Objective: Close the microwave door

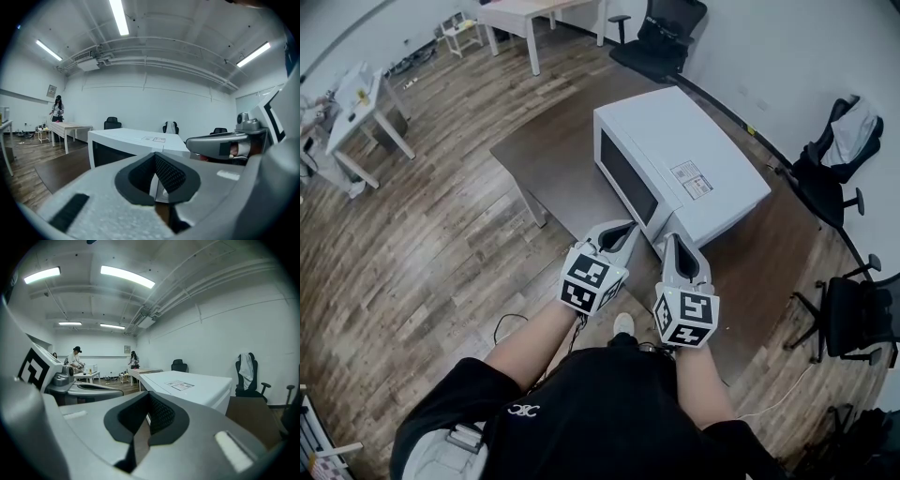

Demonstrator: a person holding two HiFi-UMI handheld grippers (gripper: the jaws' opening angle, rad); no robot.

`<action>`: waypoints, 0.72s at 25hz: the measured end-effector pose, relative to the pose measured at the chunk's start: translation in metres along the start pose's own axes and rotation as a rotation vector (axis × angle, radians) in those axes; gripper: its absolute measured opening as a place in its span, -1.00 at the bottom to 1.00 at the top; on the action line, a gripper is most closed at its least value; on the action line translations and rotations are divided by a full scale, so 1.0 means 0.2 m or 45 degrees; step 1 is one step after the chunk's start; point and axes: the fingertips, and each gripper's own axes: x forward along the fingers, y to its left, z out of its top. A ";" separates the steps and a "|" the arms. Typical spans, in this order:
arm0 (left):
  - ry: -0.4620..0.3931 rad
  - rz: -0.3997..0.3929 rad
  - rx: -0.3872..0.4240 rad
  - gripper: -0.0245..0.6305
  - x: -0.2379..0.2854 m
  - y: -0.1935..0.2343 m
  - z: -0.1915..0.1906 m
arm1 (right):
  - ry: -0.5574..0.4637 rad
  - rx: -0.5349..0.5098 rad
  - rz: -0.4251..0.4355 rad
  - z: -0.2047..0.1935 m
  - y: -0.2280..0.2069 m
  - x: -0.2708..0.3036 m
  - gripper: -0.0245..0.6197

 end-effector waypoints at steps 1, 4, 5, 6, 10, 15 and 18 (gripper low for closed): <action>0.001 0.001 -0.002 -0.89 0.00 0.00 0.00 | 0.003 0.000 -0.002 0.00 0.00 0.00 -0.90; 0.000 0.003 -0.007 -0.89 0.00 0.00 0.01 | 0.008 0.000 -0.012 -0.01 -0.01 0.00 -0.90; 0.001 0.002 -0.008 -0.89 0.00 0.00 0.01 | 0.008 0.001 -0.015 -0.01 -0.01 0.00 -0.90; 0.003 0.002 -0.008 -0.89 0.01 0.00 0.01 | 0.009 0.001 -0.018 -0.01 -0.02 0.00 -0.90; 0.008 -0.001 -0.008 -0.89 0.01 0.00 0.00 | 0.009 0.002 -0.023 -0.01 -0.03 0.00 -0.90; 0.011 -0.003 -0.009 -0.89 0.03 -0.01 0.00 | 0.010 -0.001 -0.024 -0.01 -0.04 0.00 -0.90; 0.013 -0.005 -0.010 -0.89 0.04 -0.02 0.00 | 0.014 -0.002 -0.025 -0.01 -0.05 0.01 -0.90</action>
